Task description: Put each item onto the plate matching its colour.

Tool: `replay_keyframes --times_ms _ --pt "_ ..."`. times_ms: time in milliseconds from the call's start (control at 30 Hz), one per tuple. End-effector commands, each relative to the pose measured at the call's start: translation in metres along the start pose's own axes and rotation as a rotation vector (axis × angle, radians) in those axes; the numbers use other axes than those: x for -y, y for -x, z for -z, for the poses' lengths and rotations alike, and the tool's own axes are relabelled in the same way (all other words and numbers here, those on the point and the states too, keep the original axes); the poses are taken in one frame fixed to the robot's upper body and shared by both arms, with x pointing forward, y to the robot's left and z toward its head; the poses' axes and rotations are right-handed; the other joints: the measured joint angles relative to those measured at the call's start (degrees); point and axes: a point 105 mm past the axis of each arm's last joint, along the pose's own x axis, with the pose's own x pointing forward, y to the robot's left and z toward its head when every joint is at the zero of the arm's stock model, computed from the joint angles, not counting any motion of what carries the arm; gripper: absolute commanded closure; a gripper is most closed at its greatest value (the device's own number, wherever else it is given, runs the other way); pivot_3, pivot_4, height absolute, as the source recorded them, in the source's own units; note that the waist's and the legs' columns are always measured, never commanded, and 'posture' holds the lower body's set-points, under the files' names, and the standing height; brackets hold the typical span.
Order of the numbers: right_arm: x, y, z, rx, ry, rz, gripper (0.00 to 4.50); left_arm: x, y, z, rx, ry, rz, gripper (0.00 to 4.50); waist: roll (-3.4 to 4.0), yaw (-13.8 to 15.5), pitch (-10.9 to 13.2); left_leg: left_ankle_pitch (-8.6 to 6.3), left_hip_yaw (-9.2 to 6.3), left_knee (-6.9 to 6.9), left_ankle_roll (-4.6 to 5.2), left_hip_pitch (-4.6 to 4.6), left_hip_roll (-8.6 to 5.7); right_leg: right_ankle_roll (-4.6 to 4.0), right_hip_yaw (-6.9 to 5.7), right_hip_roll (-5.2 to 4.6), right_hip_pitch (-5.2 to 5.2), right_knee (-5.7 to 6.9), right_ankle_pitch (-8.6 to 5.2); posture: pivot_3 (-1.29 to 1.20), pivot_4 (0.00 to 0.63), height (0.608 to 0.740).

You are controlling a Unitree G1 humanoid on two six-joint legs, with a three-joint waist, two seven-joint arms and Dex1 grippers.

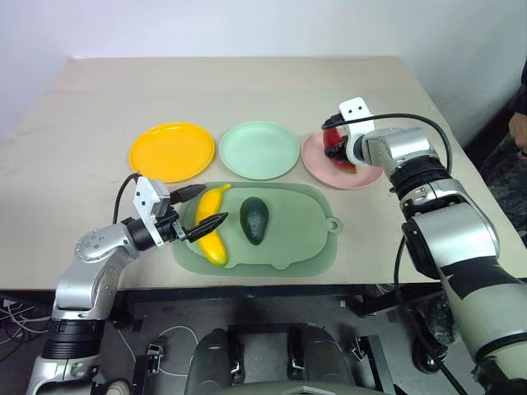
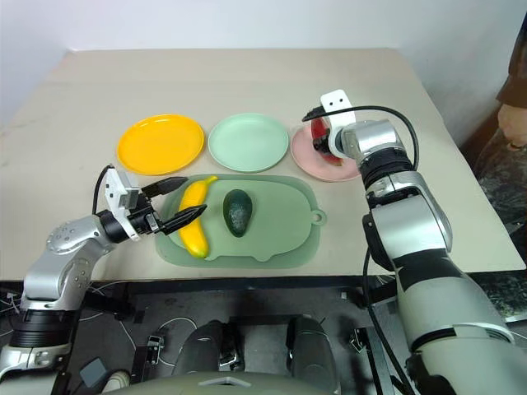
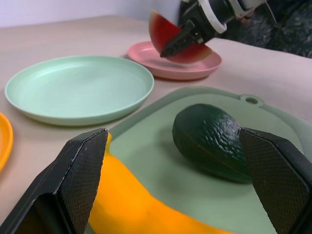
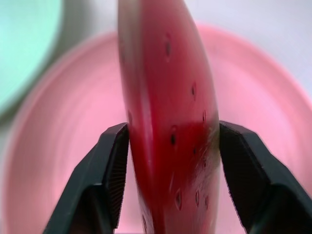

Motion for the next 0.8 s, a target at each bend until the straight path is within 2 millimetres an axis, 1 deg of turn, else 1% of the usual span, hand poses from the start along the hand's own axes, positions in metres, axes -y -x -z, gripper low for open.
replay_keyframes --times_ms 33,67,100,233,333,433,500,567,633,700,800 --pt "0.004 0.009 -0.031 0.096 0.010 0.017 0.37 0.000 0.005 -0.014 0.026 -0.060 -0.010 0.00 0.04 0.02 0.02 0.00 0.00 0.00 0.00 0.00 0.00 0.00 0.01 0.00 -0.01 0.01 0.00 0.00 0.150 0.695" --pt "0.005 0.010 -0.032 0.100 0.009 0.017 0.05 0.000 0.006 -0.014 0.026 -0.060 -0.013 0.00 0.05 0.01 0.03 0.00 -0.01 0.00 0.00 0.00 0.00 0.00 0.01 0.00 -0.01 0.02 0.00 0.00 0.150 0.695" --pt "0.007 0.011 -0.035 0.114 0.010 0.019 0.01 0.000 0.006 -0.014 0.025 -0.061 -0.015 0.00 0.05 0.02 0.03 0.00 0.00 0.00 0.00 0.00 0.00 0.00 0.02 0.00 -0.02 0.02 0.00 0.00 0.150 0.695" --pt "0.012 0.019 -0.052 0.182 0.053 0.026 0.01 0.000 0.007 -0.015 0.026 -0.062 -0.018 0.00 0.05 0.02 0.03 0.00 0.00 0.00 0.00 0.00 0.00 0.00 0.03 0.00 -0.02 0.02 0.00 0.00 0.150 0.695" --pt "0.021 0.031 -0.062 0.196 0.157 0.040 0.01 -0.001 0.008 -0.015 0.025 -0.063 -0.020 0.00 0.08 0.09 0.05 0.00 0.00 0.01 0.00 -0.01 0.00 0.00 0.03 -0.01 -0.03 0.02 0.00 0.00 0.150 0.695" --pt "0.018 0.048 -0.077 0.235 0.129 -0.026 0.01 -0.003 0.009 -0.015 0.023 -0.063 -0.022 0.00 0.11 0.03 0.07 0.00 -0.01 0.00 0.00 -0.01 0.01 0.00 0.04 -0.01 -0.05 0.03 0.00 0.00 0.150 0.695" --pt "0.014 0.058 -0.081 0.252 0.133 -0.064 0.01 -0.004 0.010 -0.015 0.022 -0.064 -0.022 0.00 0.12 0.04 0.07 0.00 0.00 -0.01 0.00 -0.01 0.01 0.00 0.06 -0.01 -0.08 0.04 0.00 0.00 0.150 0.695" --pt "0.007 0.070 -0.082 0.262 0.116 -0.108 0.01 -0.004 0.010 -0.015 0.021 -0.064 -0.022 0.00 0.11 0.04 0.07 0.00 -0.01 -0.02 0.00 0.00 0.02 0.00 0.07 -0.01 -0.08 0.03 0.00 0.00 0.150 0.695" --pt "-0.005 0.083 -0.082 0.274 0.077 -0.178 0.01 -0.005 0.009 -0.015 0.020 -0.065 -0.021 0.00 0.11 0.07 0.07 0.00 -0.02 -0.01 -0.01 0.00 0.03 -0.01 0.07 0.00 -0.06 0.03 0.00 0.00 0.150 0.695" --pt "-0.027 0.099 -0.078 0.301 0.049 -0.305 0.01 -0.006 0.009 -0.016 0.021 -0.066 -0.020 0.00 0.11 0.11 0.07 0.00 -0.03 0.00 0.00 0.00 0.03 -0.01 0.07 -0.01 -0.06 0.03 0.00 0.00 0.150 0.695" --pt "-0.063 0.118 -0.056 0.270 0.010 -0.506 0.01 -0.007 0.008 -0.017 0.023 -0.068 -0.017 0.00 0.10 0.28 0.06 0.00 -0.10 0.01 0.00 -0.02 0.03 -0.01 0.04 -0.02 -0.03 0.02 0.00 0.00 0.150 0.695"
